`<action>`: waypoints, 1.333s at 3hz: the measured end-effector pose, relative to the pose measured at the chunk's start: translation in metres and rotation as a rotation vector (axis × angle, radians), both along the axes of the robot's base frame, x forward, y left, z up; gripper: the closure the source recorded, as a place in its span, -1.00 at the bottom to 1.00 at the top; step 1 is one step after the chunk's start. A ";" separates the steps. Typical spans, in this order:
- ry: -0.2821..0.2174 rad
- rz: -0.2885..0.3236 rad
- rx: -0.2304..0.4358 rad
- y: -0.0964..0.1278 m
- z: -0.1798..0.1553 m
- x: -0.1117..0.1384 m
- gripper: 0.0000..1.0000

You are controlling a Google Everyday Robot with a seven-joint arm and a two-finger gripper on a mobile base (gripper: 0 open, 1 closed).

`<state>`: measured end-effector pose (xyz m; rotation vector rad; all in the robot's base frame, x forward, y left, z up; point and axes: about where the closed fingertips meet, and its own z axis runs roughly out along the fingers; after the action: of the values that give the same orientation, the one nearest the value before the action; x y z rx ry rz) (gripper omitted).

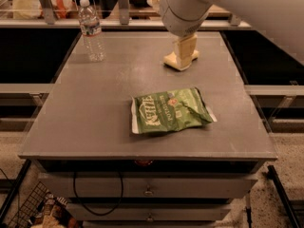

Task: Pick sponge

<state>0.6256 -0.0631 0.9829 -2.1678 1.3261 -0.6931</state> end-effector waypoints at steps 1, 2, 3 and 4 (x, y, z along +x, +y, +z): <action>0.035 0.051 0.002 0.010 -0.024 0.030 -1.00; 0.065 0.066 -0.032 0.013 -0.053 0.055 -1.00; 0.069 0.067 -0.033 0.013 -0.056 0.057 -1.00; 0.029 0.090 -0.077 0.018 -0.057 0.056 -1.00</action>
Offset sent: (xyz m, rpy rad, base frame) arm 0.0885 0.0133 -0.0870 -0.0854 0.0956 0.0773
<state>0.6819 -0.0450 0.9257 -2.2913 1.2271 -0.6897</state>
